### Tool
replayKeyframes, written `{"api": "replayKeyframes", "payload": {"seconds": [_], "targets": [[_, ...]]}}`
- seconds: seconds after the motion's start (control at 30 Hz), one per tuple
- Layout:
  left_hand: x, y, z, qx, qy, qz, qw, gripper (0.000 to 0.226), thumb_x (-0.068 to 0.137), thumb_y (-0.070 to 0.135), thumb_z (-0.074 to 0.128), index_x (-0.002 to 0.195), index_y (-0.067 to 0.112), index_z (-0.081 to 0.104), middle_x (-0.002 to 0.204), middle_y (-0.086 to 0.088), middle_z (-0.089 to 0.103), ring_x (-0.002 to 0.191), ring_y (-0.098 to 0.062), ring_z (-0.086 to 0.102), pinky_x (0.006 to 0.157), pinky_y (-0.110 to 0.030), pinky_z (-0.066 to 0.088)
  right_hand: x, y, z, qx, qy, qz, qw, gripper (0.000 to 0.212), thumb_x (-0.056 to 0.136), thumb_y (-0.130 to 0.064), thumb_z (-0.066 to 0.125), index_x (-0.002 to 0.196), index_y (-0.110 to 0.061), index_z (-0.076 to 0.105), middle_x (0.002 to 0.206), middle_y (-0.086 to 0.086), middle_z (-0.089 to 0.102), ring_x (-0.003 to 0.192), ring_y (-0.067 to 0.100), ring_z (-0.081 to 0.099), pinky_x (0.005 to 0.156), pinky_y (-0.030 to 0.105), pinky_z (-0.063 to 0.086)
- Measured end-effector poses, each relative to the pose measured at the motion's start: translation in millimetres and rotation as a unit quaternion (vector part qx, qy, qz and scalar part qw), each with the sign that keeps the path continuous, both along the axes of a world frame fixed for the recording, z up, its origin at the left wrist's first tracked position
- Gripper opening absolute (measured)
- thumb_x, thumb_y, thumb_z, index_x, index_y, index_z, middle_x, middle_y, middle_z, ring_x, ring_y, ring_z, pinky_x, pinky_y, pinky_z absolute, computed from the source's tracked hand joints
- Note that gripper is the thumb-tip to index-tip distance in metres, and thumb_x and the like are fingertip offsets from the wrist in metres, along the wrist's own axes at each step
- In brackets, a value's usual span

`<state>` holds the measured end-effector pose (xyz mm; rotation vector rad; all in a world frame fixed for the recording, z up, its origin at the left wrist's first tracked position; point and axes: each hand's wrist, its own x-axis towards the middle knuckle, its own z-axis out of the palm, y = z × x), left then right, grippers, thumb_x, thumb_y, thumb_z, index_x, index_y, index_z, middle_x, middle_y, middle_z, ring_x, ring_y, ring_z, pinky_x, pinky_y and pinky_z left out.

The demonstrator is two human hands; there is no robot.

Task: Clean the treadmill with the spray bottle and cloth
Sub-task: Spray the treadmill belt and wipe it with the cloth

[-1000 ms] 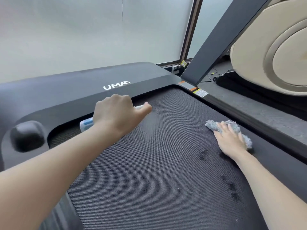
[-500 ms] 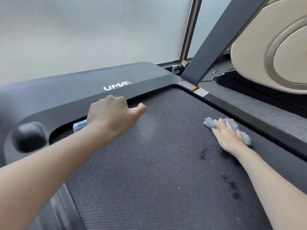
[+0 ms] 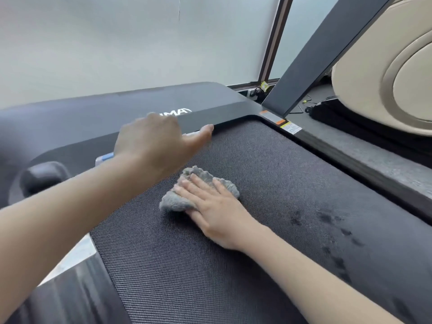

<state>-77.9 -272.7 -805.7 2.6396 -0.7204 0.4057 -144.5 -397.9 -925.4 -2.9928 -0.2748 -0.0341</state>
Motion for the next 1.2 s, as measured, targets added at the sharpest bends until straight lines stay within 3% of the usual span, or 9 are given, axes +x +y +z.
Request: {"api": "replayKeyframes", "payload": {"seconds": [0.13, 0.33, 0.4, 0.53, 0.63, 0.8, 1.0, 1.07, 1.2], "targets": [[0, 16, -4, 0.013, 0.015, 0.004, 1.000, 0.069, 0.084, 0.071, 0.034, 0.046, 0.013, 0.030, 0.049, -0.004, 0.037, 0.044, -0.021, 0.036, 0.046, -0.028, 0.023, 28, -63, 3, 0.041, 0.017, -0.139, 0.989, 0.051, 0.103, -0.034, 0.023, 0.151, -0.031, 0.008, 0.159, -0.014, -0.002, 0.144, 0.002, -0.008, 0.119, 0.040, -0.007], [-4, 30, -2, 0.013, 0.025, 0.013, 1.000, 0.073, 0.084, 0.071, 0.034, 0.044, 0.009, 0.034, 0.049, -0.006, 0.042, 0.045, -0.021, 0.041, 0.047, -0.029, 0.025, 31, -136, 2, 0.021, 0.041, -0.362, 0.931, 0.053, 0.103, -0.038, 0.020, 0.152, -0.024, 0.008, 0.160, -0.005, -0.001, 0.147, 0.013, -0.005, 0.116, 0.044, -0.005], [-5, 30, 1, 0.008, 0.026, 0.009, 1.000, 0.073, 0.084, 0.070, 0.033, 0.044, 0.009, 0.035, 0.050, -0.006, 0.042, 0.046, -0.021, 0.041, 0.047, -0.029, 0.024, 36, -109, 6, 0.030, 0.035, -0.329, 0.943, 0.053, 0.103, -0.037, 0.022, 0.152, -0.025, 0.009, 0.160, -0.005, -0.001, 0.147, 0.013, -0.005, 0.116, 0.044, -0.007], [-5, 27, 5, 0.010, 0.017, 0.006, 1.000, 0.075, 0.084, 0.071, 0.032, 0.046, 0.007, 0.039, 0.052, -0.008, 0.046, 0.048, -0.022, 0.044, 0.048, -0.028, 0.026, 7, -2, 8, 0.049, 0.015, -0.066, 0.996, 0.053, 0.103, -0.031, 0.028, 0.152, -0.026, 0.009, 0.160, -0.008, 0.000, 0.145, 0.008, -0.009, 0.116, 0.038, -0.013], [-6, 24, 6, 0.016, 0.007, 0.005, 1.000, 0.075, 0.084, 0.072, 0.031, 0.046, 0.007, 0.040, 0.052, -0.009, 0.046, 0.048, -0.022, 0.044, 0.048, -0.029, 0.026, -29, 33, 2, 0.032, 0.005, 0.057, 0.998, 0.052, 0.102, -0.036, 0.025, 0.151, -0.028, 0.010, 0.158, -0.013, 0.001, 0.144, 0.003, -0.010, 0.116, 0.031, -0.015], [-8, 19, 0, 0.028, 0.016, 0.000, 0.999, 0.075, 0.083, 0.072, 0.032, 0.045, 0.008, 0.037, 0.049, -0.006, 0.043, 0.047, -0.022, 0.043, 0.048, -0.029, 0.027, -4, -62, 7, 0.029, 0.002, -0.136, 0.990, 0.052, 0.104, -0.031, 0.025, 0.152, -0.025, 0.007, 0.159, -0.011, 0.000, 0.145, 0.004, -0.008, 0.116, 0.032, -0.010], [-11, 17, 0, 0.026, 0.023, -0.005, 0.999, 0.073, 0.084, 0.071, 0.033, 0.045, 0.009, 0.033, 0.050, -0.005, 0.040, 0.045, -0.020, 0.039, 0.047, -0.028, 0.023, -6, -161, 1, 0.039, 0.035, -0.408, 0.912, 0.052, 0.103, -0.037, 0.020, 0.152, -0.024, 0.009, 0.160, -0.004, -0.002, 0.146, 0.013, -0.006, 0.119, 0.043, -0.004], [-14, 16, 2, 0.025, 0.021, -0.007, 0.999, 0.073, 0.084, 0.071, 0.032, 0.045, 0.009, 0.034, 0.049, -0.005, 0.040, 0.045, -0.020, 0.039, 0.046, -0.028, 0.023, 7, -134, 3, 0.044, 0.025, -0.381, 0.923, 0.052, 0.103, -0.036, 0.020, 0.152, -0.024, 0.009, 0.160, -0.005, -0.002, 0.147, 0.014, -0.006, 0.117, 0.043, -0.005], [-16, 13, 4, 0.029, 0.002, -0.009, 1.000, 0.074, 0.082, 0.072, 0.031, 0.044, 0.008, 0.036, 0.049, -0.005, 0.039, 0.045, -0.019, 0.038, 0.046, -0.029, 0.021, 19, -29, 2, 0.045, 0.002, -0.134, 0.990, 0.052, 0.102, -0.034, 0.027, 0.152, -0.028, 0.011, 0.160, -0.007, 0.001, 0.146, 0.009, -0.007, 0.117, 0.042, -0.008]]}}
